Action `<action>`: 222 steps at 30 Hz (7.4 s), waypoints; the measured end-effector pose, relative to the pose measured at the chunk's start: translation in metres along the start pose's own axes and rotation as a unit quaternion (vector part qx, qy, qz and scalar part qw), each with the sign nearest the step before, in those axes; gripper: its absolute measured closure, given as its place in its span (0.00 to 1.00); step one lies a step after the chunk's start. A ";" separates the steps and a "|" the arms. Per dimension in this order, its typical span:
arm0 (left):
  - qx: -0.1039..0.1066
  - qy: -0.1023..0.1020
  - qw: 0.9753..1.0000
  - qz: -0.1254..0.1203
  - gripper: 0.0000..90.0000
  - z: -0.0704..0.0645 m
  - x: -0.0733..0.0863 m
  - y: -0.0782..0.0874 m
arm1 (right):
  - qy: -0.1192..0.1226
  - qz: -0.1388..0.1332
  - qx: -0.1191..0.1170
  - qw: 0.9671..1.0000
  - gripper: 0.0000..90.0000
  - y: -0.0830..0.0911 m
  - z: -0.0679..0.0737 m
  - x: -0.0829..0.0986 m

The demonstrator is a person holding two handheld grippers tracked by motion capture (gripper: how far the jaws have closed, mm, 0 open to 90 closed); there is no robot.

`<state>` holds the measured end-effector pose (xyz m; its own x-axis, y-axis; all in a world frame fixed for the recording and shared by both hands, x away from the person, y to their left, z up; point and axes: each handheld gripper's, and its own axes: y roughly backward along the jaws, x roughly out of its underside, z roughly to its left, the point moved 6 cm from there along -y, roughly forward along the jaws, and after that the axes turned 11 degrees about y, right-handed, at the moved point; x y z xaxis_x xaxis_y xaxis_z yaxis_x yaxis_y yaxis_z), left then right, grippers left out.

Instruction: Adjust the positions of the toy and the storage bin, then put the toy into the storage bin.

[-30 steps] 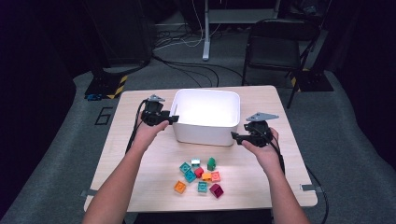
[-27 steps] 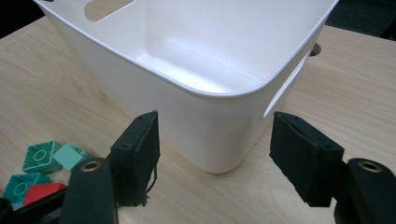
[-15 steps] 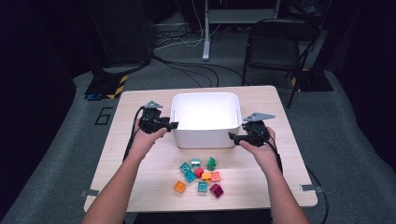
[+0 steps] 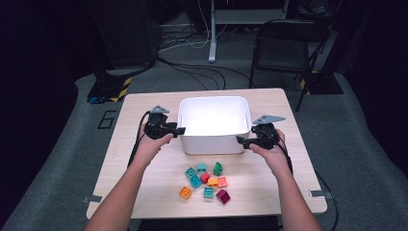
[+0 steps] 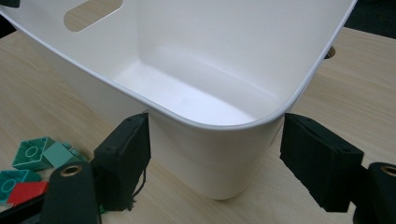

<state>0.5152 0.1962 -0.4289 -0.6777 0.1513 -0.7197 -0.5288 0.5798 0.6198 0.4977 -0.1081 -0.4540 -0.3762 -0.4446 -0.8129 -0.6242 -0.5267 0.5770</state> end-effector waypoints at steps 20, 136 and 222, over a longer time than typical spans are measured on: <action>0.006 0.033 0.999 0.005 0.49 0.011 0.006 -0.004 | 0.019 0.009 -0.008 1.000 0.23 -0.007 0.009 -0.005; -0.038 0.021 0.997 -0.060 0.48 0.030 0.058 0.077 | 0.135 0.086 -0.156 0.975 0.59 -0.061 0.108 0.047; -0.024 0.033 0.996 -0.074 0.48 0.035 0.055 0.088 | 0.115 0.027 -0.138 0.983 0.65 0.000 0.064 -0.127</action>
<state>0.4494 0.2838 -0.4255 -0.6213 0.0125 -0.7835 -0.6491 0.5519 0.5235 0.5016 -0.0049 -0.3565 -0.2179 -0.6128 -0.7596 -0.3858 -0.6608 0.6438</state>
